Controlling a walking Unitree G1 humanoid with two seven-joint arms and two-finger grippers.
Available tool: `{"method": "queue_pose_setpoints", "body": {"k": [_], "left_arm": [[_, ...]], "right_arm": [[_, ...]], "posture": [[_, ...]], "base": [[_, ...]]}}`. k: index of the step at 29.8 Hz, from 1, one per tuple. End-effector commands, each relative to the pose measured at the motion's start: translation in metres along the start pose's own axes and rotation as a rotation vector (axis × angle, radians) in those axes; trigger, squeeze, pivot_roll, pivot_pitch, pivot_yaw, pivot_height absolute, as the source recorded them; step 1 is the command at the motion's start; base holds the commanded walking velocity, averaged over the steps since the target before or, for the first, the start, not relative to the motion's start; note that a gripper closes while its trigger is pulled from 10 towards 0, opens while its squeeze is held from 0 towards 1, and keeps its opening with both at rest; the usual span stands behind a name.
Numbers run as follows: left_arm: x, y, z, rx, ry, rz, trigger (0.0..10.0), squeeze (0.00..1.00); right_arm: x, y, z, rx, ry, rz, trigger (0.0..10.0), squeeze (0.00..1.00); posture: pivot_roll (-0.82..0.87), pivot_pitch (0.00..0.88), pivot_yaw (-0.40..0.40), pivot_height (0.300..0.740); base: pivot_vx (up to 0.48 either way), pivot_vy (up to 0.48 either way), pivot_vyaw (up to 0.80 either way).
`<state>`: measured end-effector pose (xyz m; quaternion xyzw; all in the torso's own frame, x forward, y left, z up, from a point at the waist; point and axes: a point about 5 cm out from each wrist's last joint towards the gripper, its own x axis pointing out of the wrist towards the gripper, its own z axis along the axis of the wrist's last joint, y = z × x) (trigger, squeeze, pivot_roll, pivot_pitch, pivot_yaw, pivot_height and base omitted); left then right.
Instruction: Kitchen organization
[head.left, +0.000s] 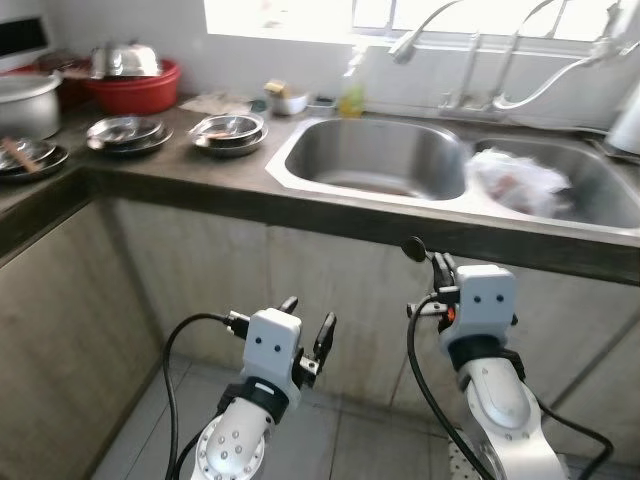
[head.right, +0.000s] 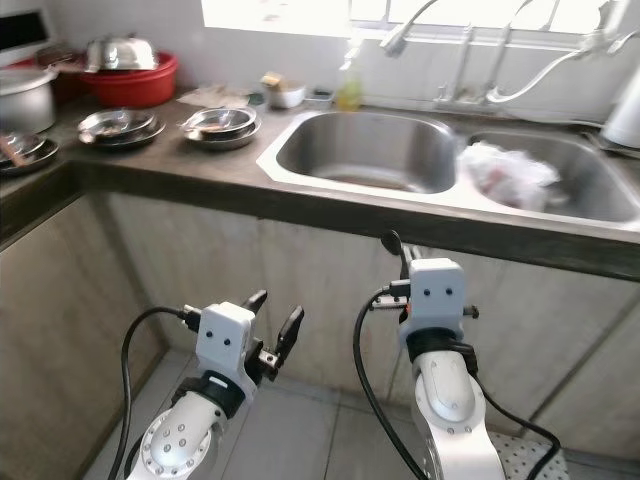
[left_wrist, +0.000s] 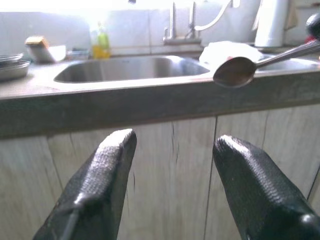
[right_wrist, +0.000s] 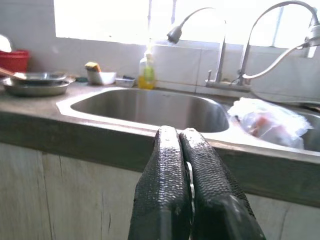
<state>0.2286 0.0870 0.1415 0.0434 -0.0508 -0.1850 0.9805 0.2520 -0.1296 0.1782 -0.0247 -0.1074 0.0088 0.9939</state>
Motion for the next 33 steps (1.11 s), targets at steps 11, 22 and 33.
{"method": "queue_pose_setpoints", "body": {"k": [11, 22, 33], "left_arm": [[0.011, 0.013, 0.012, 0.026, -0.050, 0.035, 10.0, 0.00], [0.010, 0.013, 0.011, 0.031, -0.049, 0.037, 10.0, 0.00], [0.011, 0.013, 0.011, 0.037, -0.051, 0.027, 10.0, 0.00]], "right_arm": [[0.021, -0.003, 0.024, -0.025, -0.102, 0.025, 10.0, 0.00], [0.027, -0.002, 0.030, 0.005, -0.127, 0.059, 10.0, 0.00], [0.037, -0.004, 0.057, 0.044, -0.237, 0.059, 10.0, 0.00]], "posture": [[0.03, 0.000, -0.037, 0.740], [0.03, 0.000, -0.047, 0.740], [0.03, 0.000, -0.044, 0.740]], "base": [[0.250, 0.000, 0.00], [0.348, 0.000, 0.00], [0.318, 0.000, 0.00]]}}
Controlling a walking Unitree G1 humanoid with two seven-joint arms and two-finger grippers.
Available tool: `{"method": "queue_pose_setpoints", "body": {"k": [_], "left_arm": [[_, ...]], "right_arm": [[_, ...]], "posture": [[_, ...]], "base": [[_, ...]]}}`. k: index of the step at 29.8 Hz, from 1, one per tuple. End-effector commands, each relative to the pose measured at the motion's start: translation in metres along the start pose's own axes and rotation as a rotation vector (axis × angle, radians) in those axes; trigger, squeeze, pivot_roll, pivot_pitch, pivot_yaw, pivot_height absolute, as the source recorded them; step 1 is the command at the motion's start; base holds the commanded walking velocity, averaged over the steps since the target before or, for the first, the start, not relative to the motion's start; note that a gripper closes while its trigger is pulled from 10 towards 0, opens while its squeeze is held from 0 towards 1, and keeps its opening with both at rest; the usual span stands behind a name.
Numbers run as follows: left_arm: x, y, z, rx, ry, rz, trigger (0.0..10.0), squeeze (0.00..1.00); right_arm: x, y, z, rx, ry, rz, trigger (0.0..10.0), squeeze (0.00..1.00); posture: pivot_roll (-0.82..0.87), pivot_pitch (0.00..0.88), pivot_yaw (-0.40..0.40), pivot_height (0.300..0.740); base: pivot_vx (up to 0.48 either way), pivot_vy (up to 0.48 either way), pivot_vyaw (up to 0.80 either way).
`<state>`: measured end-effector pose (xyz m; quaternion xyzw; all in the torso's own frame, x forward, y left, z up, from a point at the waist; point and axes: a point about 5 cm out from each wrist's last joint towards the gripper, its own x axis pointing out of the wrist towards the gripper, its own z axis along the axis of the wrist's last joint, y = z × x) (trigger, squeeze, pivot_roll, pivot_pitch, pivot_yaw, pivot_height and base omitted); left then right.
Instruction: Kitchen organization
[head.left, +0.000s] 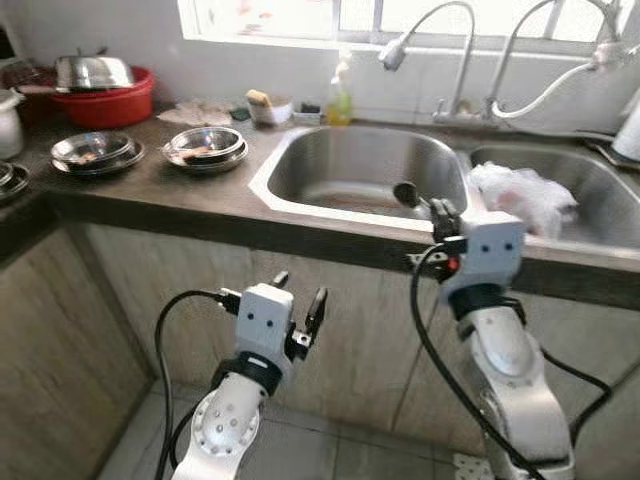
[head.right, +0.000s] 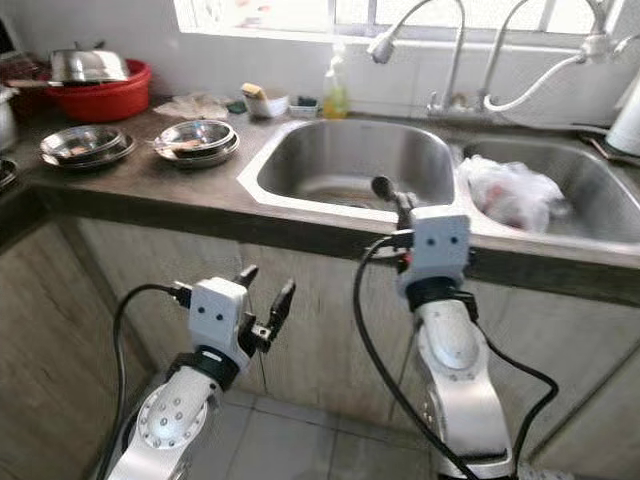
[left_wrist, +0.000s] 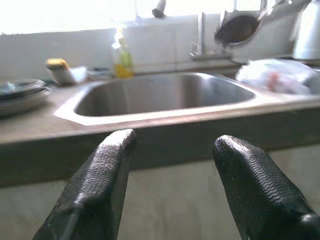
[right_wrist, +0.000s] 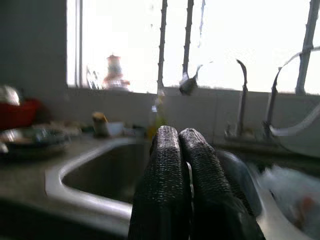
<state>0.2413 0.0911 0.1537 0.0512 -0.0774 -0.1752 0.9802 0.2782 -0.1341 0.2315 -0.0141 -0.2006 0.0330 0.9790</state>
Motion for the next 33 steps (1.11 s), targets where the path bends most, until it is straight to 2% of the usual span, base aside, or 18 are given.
{"method": "queue_pose_setpoints", "body": {"k": [1, 4, 10, 12, 23, 28, 33], "left_arm": [[0.000, 0.003, 0.000, 0.011, -0.003, 0.005, 10.0, 0.00], [0.000, 0.003, 0.000, 0.012, -0.004, 0.001, 10.0, 0.00], [0.000, 0.002, -0.001, 0.010, -0.002, -0.004, 10.0, 0.00], [0.000, 0.002, -0.001, 0.013, 0.000, -0.004, 10.0, 0.00], [-0.001, 0.001, -0.002, 0.008, 0.004, -0.002, 10.0, 0.00], [0.000, 0.001, -0.002, 0.008, 0.005, -0.001, 10.0, 0.00], [0.000, 0.002, -0.002, 0.008, 0.006, -0.002, 10.0, 0.00]], "right_arm": [[0.004, 0.003, 0.014, 0.022, -0.058, 0.013, 10.0, 0.00], [0.009, -0.003, 0.022, 0.005, -0.099, -0.009, 10.0, 0.00], [0.012, -0.010, 0.023, -0.038, -0.106, -0.043, 10.0, 0.00], [0.012, -0.011, 0.017, -0.061, -0.081, -0.040, 10.0, 0.00], [0.007, -0.009, -0.003, -0.061, 0.017, -0.021, 10.0, 0.00], [0.006, -0.006, -0.021, -0.086, 0.125, 0.008, 10.0, 0.00], [0.009, -0.006, -0.024, -0.104, 0.141, 0.012, 10.0, 0.00]], "posture": [[0.03, 0.000, -0.044, 0.740], [0.03, 0.000, -0.044, 0.740], [0.03, 0.000, -0.046, 0.740], [0.03, 0.000, -0.046, 0.740], [0.03, 0.000, -0.046, 0.740], [0.03, 0.000, -0.046, 0.740], [0.03, 0.000, -0.045, 0.740]], "base": [[0.326, 0.000, 0.00], [0.328, 0.000, 0.00], [0.328, 0.000, 0.00], [0.328, 0.000, 0.00], [0.327, 0.000, 0.00], [0.319, 0.000, 0.00], [0.316, 0.000, 0.00]]}}
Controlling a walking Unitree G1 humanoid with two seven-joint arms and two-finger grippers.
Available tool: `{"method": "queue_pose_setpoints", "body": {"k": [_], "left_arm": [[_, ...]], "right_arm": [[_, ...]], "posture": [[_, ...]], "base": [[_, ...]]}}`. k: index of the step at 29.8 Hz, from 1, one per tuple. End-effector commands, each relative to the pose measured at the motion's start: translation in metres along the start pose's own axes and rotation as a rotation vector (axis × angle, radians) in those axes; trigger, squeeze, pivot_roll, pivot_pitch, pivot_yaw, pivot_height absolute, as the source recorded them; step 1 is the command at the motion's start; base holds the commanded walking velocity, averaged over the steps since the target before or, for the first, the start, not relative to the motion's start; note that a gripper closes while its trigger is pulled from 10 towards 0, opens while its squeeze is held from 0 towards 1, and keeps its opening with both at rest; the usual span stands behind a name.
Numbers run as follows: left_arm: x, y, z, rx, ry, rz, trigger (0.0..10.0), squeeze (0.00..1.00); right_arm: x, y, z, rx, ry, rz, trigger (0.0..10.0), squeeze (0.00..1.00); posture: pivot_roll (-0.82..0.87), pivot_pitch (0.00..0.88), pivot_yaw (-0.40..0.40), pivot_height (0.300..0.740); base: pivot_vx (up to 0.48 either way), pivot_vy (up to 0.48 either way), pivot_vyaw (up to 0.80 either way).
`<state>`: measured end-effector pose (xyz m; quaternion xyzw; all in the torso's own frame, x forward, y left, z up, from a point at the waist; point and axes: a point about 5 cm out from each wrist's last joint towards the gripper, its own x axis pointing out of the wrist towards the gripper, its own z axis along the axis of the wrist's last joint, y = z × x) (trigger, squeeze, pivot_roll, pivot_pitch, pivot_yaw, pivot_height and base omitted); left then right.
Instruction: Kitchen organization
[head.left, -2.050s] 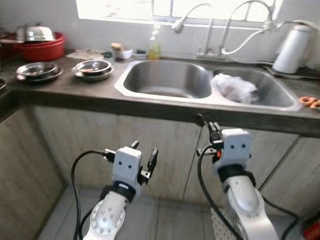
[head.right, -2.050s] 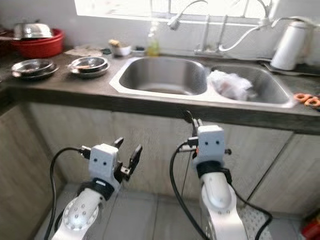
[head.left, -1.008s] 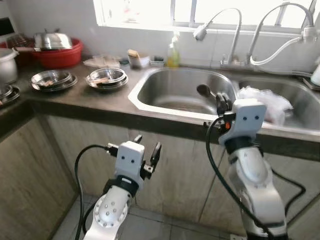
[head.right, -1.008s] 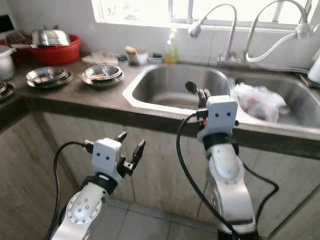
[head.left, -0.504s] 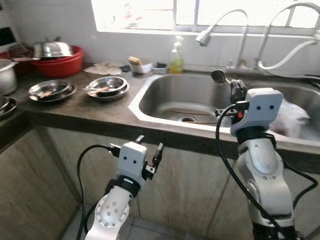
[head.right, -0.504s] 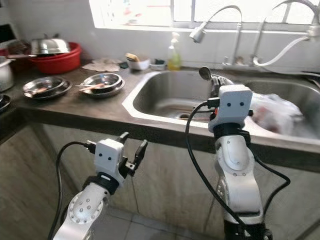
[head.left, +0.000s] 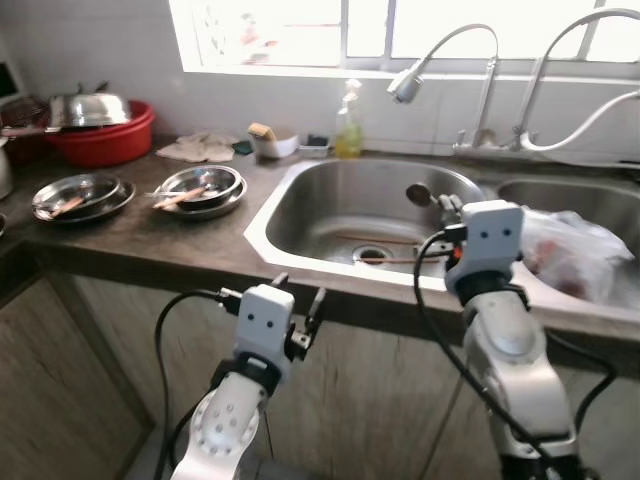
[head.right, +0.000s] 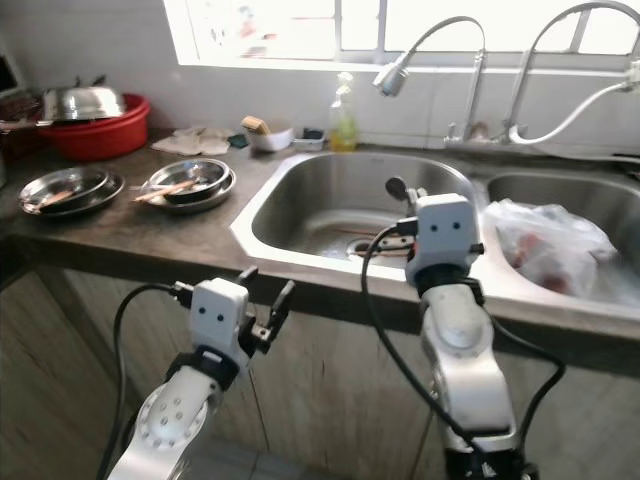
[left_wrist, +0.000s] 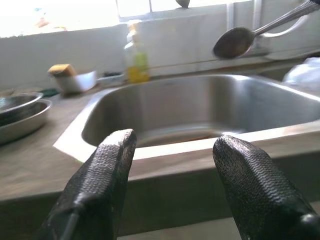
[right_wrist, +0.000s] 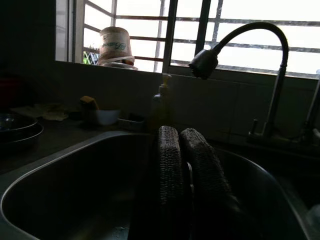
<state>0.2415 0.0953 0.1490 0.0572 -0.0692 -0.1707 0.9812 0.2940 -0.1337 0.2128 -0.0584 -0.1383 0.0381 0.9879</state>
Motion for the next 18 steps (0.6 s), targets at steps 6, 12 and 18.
{"method": "queue_pose_setpoints", "body": {"k": [6, 12, 18], "left_arm": [[0.002, -0.003, 0.003, -0.004, -0.013, -0.011, 10.0, 0.00], [0.002, -0.004, 0.002, -0.009, -0.007, -0.016, 10.0, 0.00], [0.001, -0.004, 0.001, -0.046, 0.005, 0.002, 10.0, 0.00]], "right_arm": [[0.009, -0.010, -0.003, -0.040, 0.045, -0.008, 10.0, 0.00], [0.016, -0.012, -0.002, -0.053, 0.055, 0.007, 10.0, 0.00], [0.022, -0.013, -0.003, -0.061, 0.087, 0.034, 10.0, 0.00]], "posture": [[0.02, 0.000, -0.044, 0.740], [0.03, 0.000, -0.048, 0.740], [0.03, 0.000, -0.052, 0.740]], "base": [[0.314, 0.000, 0.00], [0.317, 0.000, 0.00], [0.311, 0.000, 0.00]]}}
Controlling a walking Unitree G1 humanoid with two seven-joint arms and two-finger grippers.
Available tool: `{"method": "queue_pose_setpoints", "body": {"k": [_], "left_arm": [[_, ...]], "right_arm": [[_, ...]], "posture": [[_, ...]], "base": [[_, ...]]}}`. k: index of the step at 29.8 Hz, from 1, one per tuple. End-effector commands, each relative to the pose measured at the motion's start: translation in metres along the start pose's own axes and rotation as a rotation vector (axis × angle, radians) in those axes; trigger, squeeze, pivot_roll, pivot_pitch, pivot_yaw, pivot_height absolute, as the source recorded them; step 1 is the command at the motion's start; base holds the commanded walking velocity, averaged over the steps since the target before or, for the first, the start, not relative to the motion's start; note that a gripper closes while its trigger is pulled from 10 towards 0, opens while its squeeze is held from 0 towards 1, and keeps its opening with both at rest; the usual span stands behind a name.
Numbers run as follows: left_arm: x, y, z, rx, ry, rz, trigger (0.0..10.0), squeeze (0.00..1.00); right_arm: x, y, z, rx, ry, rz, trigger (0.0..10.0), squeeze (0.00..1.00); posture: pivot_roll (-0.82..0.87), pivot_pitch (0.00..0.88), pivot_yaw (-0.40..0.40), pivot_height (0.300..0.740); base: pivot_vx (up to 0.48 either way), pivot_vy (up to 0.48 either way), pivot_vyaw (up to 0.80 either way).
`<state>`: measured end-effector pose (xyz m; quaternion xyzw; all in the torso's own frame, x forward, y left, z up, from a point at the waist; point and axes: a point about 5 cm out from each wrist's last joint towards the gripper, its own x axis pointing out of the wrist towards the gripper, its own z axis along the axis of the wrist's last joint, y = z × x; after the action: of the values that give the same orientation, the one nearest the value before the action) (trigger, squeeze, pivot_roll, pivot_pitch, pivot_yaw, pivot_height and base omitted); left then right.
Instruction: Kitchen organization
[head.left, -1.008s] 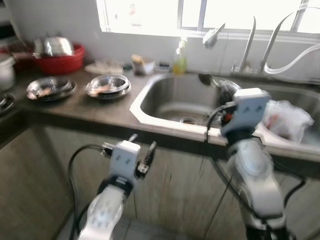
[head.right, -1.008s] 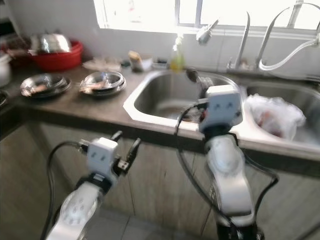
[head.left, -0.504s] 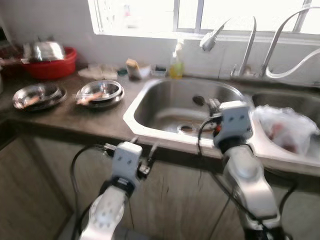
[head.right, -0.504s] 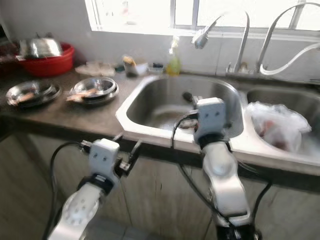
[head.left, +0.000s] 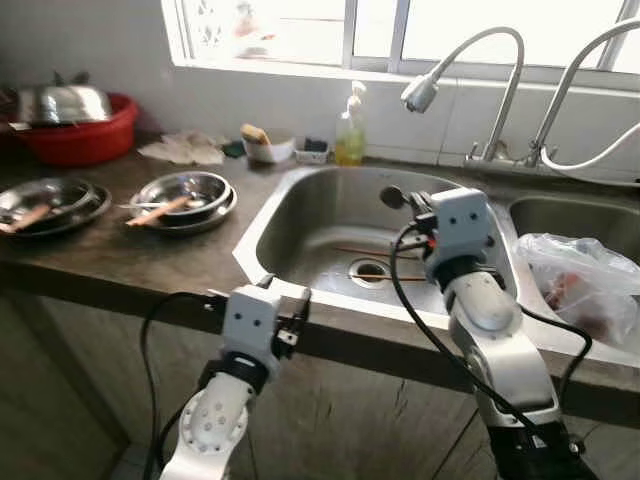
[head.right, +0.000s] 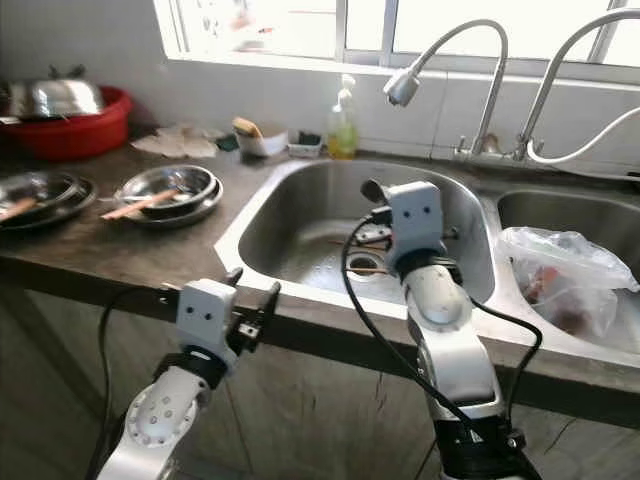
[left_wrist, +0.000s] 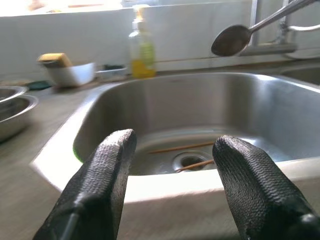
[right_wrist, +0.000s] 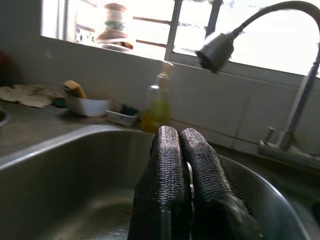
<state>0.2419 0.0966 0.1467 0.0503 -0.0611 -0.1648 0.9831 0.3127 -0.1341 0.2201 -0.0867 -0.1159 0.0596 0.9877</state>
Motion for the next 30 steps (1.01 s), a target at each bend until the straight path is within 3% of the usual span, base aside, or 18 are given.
{"method": "queue_pose_setpoints", "body": {"k": [1, 10, 22, 30], "left_arm": [[0.001, -0.004, 0.003, -0.046, -0.008, 0.000, 10.0, 0.00], [-0.002, -0.005, 0.000, 0.002, -0.001, -0.035, 10.0, 0.00], [-0.007, -0.012, -0.003, -0.017, 0.018, -0.041, 10.0, 0.00], [-0.014, -0.016, -0.003, -0.024, 0.029, -0.043, 10.0, 0.00]], "right_arm": [[0.003, -0.010, -0.006, -0.015, 0.058, -0.009, 10.0, 0.00], [0.011, -0.005, -0.012, -0.021, 0.117, 0.012, 10.0, 0.00], [0.026, -0.002, -0.037, -0.059, 0.282, 0.050, 10.0, 0.00], [0.038, -0.009, -0.051, -0.085, 0.372, 0.046, 10.0, 0.00]], "posture": [[0.03, 0.000, -0.052, 0.740], [0.03, 0.000, -0.054, 0.740], [0.04, 0.012, -0.067, 0.740], [0.04, 0.032, -0.079, 0.740]], "base": [[0.307, 0.000, 0.00], [0.298, 0.000, 0.00], [0.000, 0.000, 0.00], [0.000, 0.000, 0.00]]}}
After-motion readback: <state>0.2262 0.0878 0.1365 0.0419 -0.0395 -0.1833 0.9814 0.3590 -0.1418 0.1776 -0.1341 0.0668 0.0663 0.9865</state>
